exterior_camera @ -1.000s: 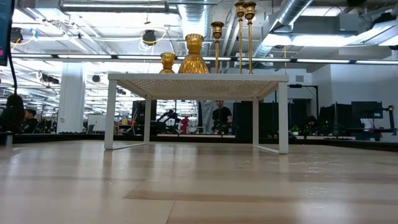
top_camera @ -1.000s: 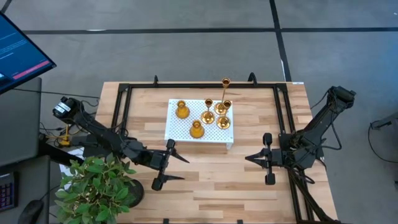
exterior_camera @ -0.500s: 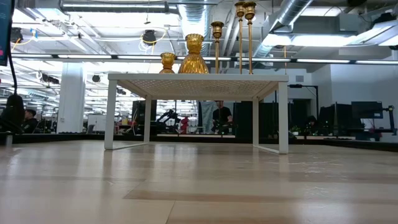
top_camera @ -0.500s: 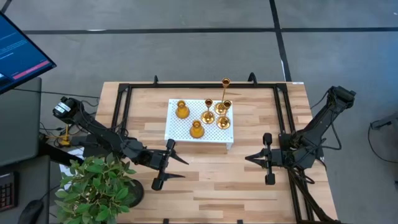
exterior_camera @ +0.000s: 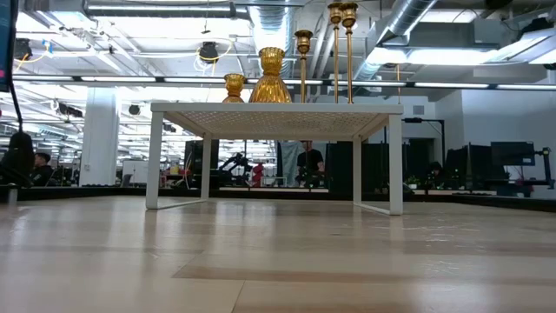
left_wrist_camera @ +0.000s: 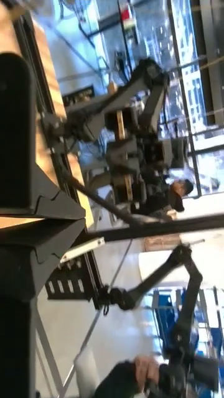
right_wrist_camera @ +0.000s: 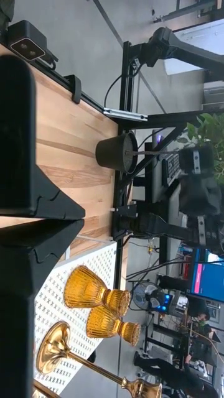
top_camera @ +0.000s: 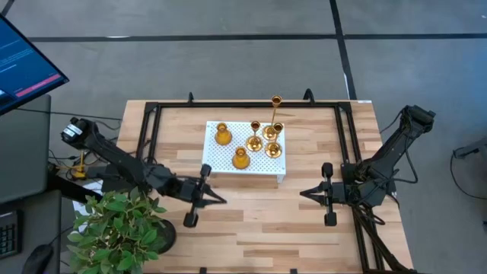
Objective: Pick & Place candle stick holders
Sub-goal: Return to Home Position
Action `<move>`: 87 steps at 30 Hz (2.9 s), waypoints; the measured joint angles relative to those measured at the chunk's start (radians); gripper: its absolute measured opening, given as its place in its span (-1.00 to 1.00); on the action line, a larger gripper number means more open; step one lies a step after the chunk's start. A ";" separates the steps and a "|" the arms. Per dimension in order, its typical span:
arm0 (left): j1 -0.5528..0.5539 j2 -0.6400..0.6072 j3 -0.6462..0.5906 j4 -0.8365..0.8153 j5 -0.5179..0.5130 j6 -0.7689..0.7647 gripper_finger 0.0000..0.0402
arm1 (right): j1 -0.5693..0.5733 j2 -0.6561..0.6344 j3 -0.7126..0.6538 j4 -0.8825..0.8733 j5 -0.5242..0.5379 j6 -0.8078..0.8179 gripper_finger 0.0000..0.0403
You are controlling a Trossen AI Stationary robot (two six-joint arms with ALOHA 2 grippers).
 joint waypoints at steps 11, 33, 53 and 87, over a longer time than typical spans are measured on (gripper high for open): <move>0.119 -0.232 0.000 -0.235 -0.001 -0.092 -0.98 | 0.000 0.000 0.000 0.000 0.000 0.000 -1.00; 0.305 -0.350 -0.006 -0.528 0.246 -0.133 -0.97 | 0.000 0.000 0.000 -0.001 0.003 0.000 -1.00; 0.464 -0.625 -0.004 -0.592 0.449 -0.178 -0.96 | 0.000 0.000 0.000 -0.076 0.003 0.098 -1.00; 0.464 -0.958 -0.563 -0.537 0.433 -0.257 -0.96 | 0.000 0.000 0.000 -0.076 0.000 0.098 -1.00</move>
